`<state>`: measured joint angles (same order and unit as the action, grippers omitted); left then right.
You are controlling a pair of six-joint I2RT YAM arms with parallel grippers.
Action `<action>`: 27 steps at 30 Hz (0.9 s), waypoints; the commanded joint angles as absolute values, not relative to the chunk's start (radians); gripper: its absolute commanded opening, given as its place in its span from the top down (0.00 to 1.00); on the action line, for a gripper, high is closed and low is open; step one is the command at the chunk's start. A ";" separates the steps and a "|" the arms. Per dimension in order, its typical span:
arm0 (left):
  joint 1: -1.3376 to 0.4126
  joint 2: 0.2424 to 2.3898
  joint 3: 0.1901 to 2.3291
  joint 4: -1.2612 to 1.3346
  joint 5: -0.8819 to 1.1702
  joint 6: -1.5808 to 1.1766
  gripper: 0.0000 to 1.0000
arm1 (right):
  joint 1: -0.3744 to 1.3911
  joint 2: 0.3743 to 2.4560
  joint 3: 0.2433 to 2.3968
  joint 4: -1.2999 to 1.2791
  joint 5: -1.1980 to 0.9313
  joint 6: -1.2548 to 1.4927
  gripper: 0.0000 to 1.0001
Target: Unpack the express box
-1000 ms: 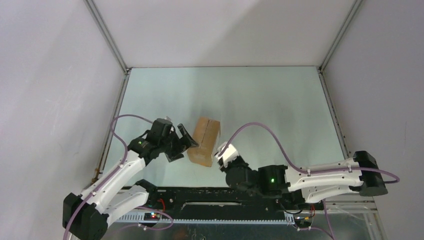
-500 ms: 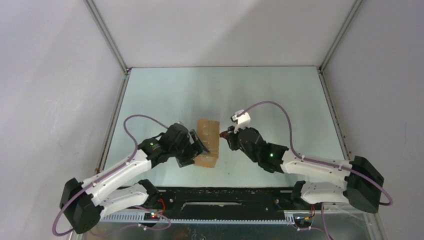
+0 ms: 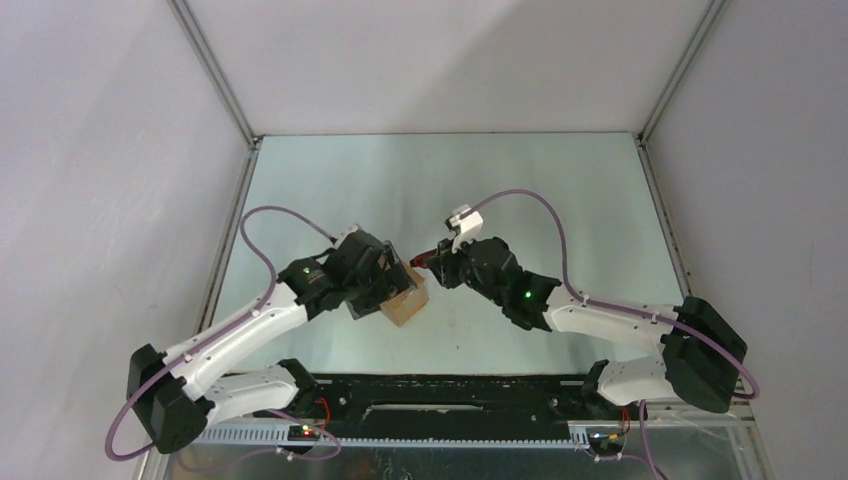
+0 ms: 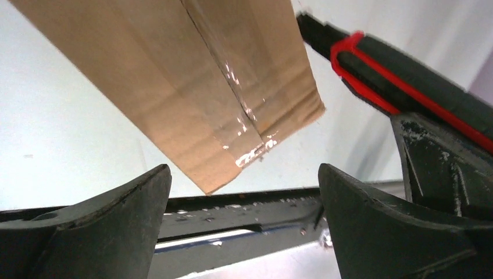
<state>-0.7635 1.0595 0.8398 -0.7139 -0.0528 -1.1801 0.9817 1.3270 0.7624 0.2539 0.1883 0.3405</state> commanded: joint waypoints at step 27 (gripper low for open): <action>-0.295 1.210 0.960 -0.615 0.048 -0.763 0.00 | 1.055 0.781 0.079 0.642 0.505 1.401 1.00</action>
